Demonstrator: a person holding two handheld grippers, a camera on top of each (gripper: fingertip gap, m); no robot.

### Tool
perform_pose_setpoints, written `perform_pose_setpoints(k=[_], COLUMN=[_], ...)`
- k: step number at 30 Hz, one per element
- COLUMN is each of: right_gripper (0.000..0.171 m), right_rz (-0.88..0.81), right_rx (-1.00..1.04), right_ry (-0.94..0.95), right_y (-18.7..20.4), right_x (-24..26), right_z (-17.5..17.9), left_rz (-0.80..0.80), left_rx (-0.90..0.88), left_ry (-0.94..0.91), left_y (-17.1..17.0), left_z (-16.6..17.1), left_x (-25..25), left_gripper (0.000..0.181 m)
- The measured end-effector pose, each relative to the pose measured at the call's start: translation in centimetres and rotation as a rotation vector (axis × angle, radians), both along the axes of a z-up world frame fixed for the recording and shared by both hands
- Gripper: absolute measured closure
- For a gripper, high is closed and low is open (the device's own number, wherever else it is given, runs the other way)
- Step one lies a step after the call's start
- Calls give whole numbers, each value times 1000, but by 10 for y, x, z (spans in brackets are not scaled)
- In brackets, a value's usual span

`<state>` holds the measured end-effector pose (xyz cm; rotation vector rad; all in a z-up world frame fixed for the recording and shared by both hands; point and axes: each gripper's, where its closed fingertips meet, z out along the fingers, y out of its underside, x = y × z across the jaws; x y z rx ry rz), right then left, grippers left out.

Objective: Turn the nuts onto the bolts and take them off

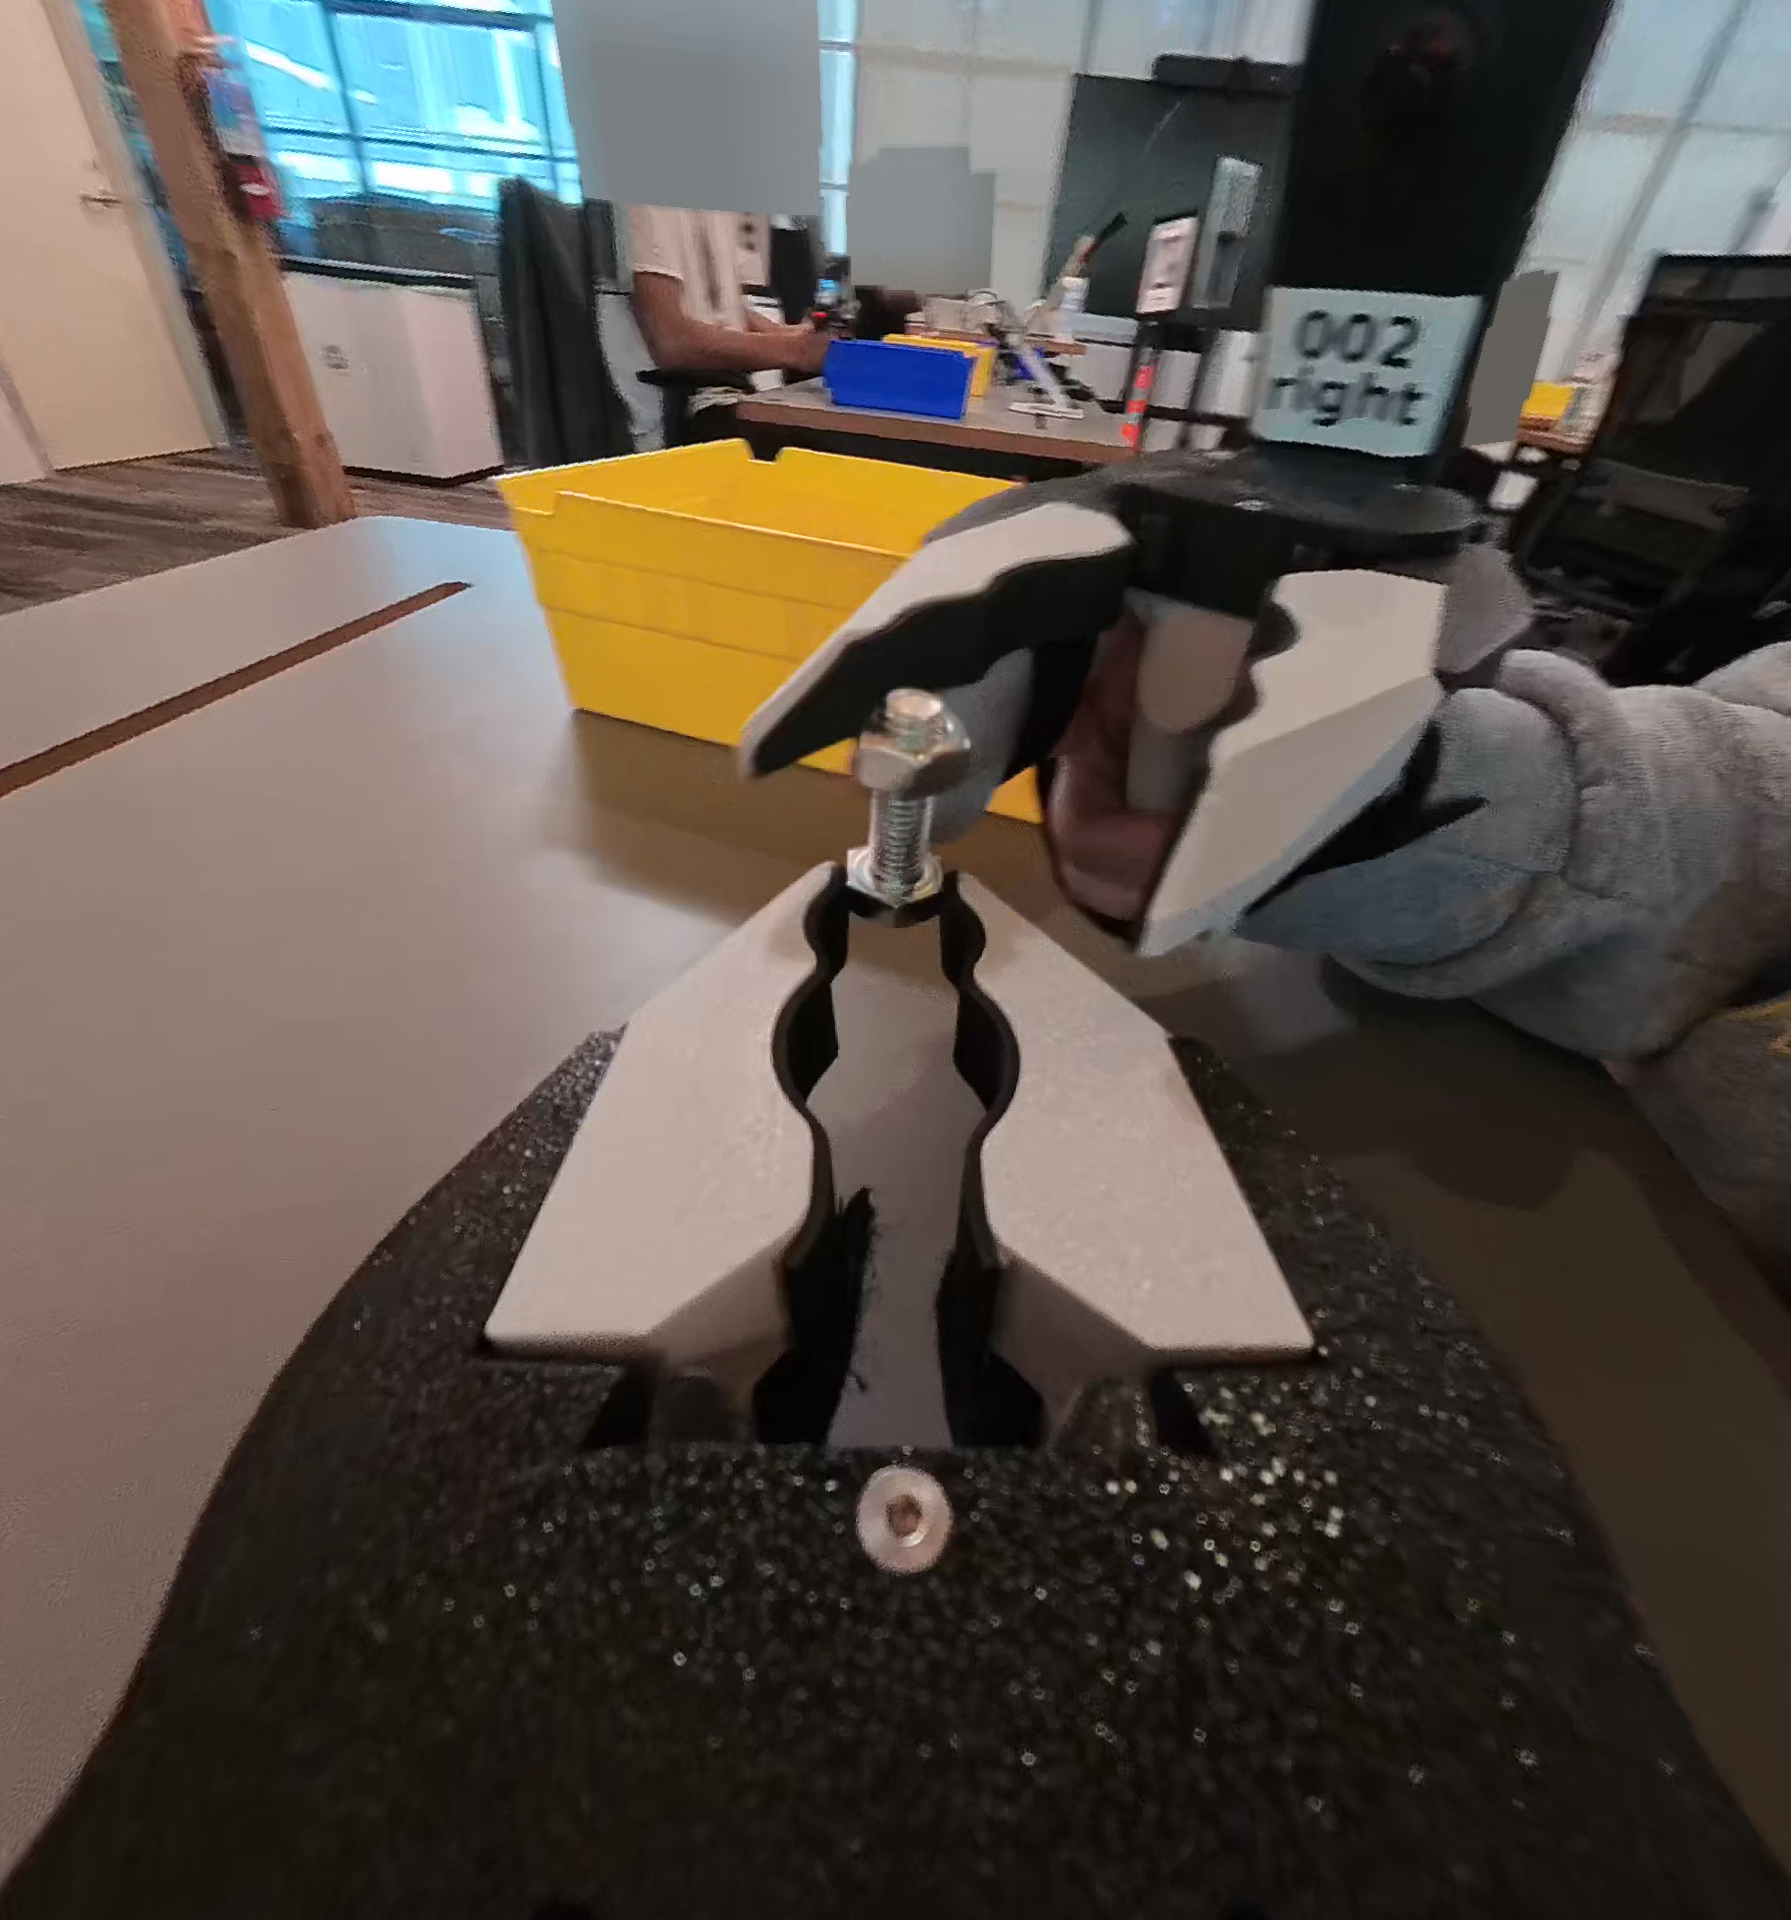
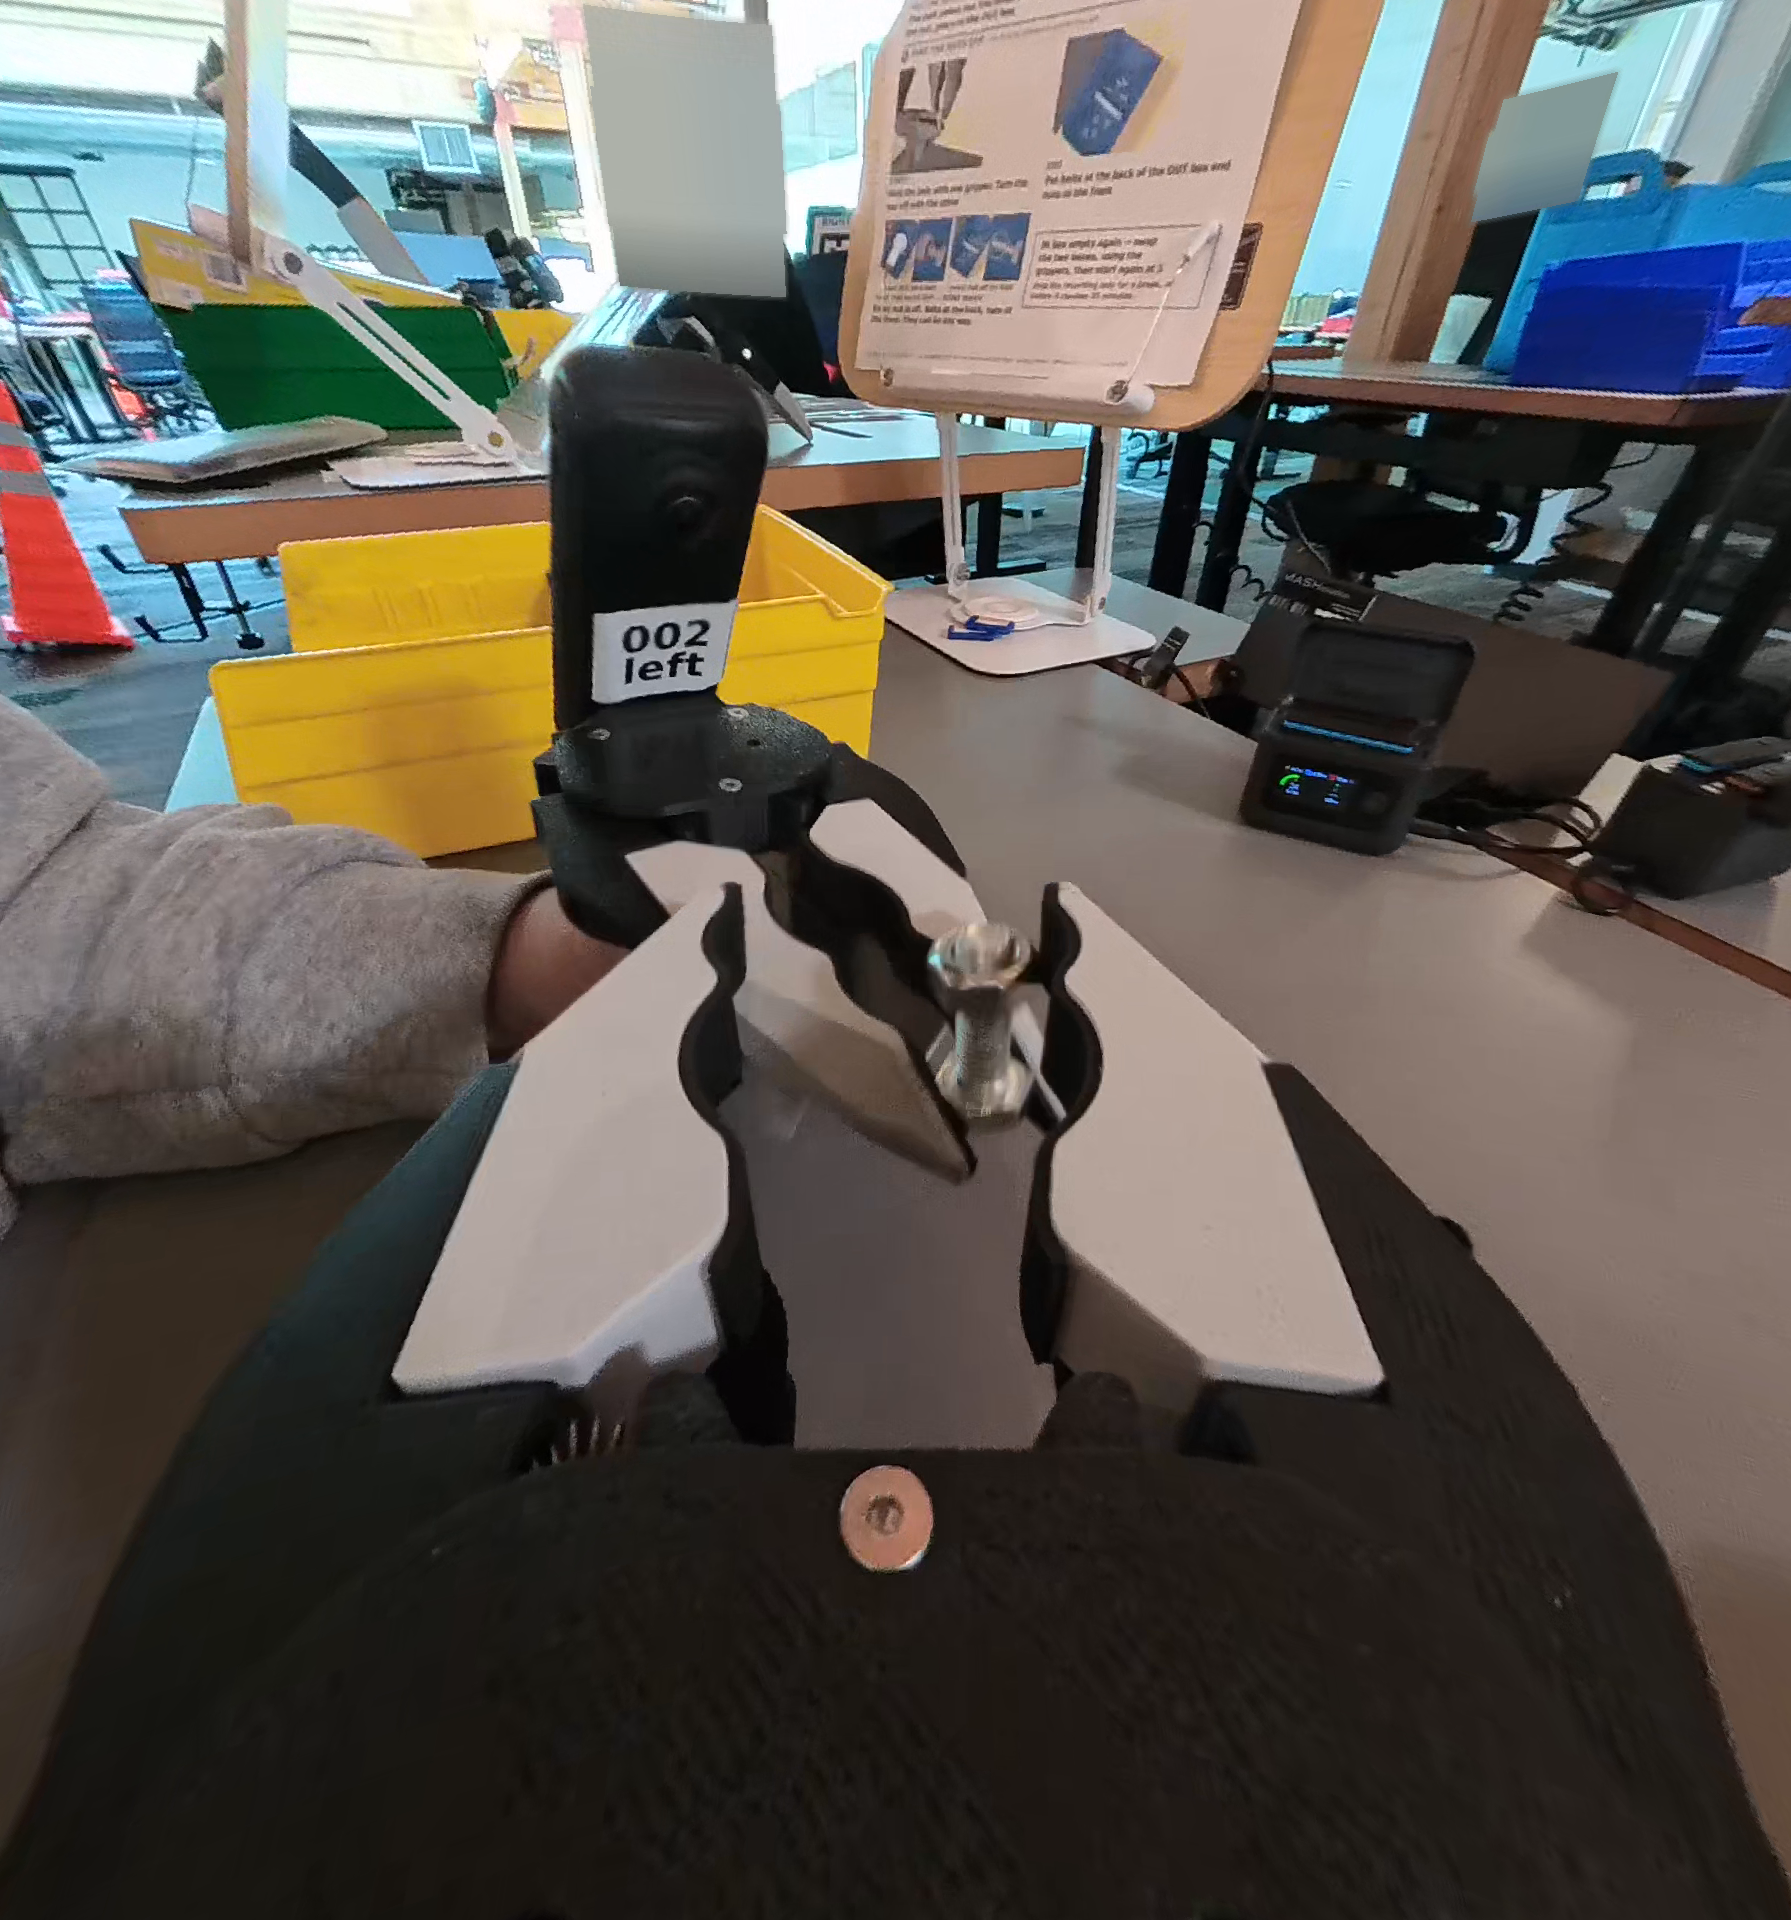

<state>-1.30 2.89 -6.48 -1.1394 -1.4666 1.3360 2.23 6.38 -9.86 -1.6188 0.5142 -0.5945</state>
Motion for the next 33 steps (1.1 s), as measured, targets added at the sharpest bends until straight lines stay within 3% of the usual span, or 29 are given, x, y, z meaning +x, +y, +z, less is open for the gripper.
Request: perform_pose_setpoints(k=[3, 5, 8, 13, 18, 23, 26, 29, 33], right_gripper=[117, 128, 114, 101, 101, 99, 113, 104, 96], right_rz=[-10, 6, -59, 18, 99, 59, 48, -16, 20], right_rx=[-1, -19, -31, -35, -42, -40, -63, -58, -48], right_ry=[6, 5, 23, -15, -52, -31, -34, -14, -10], right_y=[6, 7, 19, 3, -14, -4, 5, 16, 5], right_x=[12, 20, 17, -1, -8, 7, 21, 18, 2], right_z=[2, 2, 4, -4, -13, -9, -8, -7, -7], left_rz=[62, 77, 34, -74, -90, 8, 58, 19, -88], left_rx=[-17, -21, -17, -22, -30, -52, -65, -62, -48], left_ry=[-28, -36, -17, 40, 23, -15, -40, -16, 2], left_y=[4, 5, 2, -5, -6, 1, 5, 3, -6], left_z=[0, 0, -1, -6, -6, -5, -5, -6, -6], left_x=[-15, -21, -13, 11, 13, -11, -19, -10, 10], left_gripper=[166, 166, 166, 166, 166, 166, 166, 166, 166])
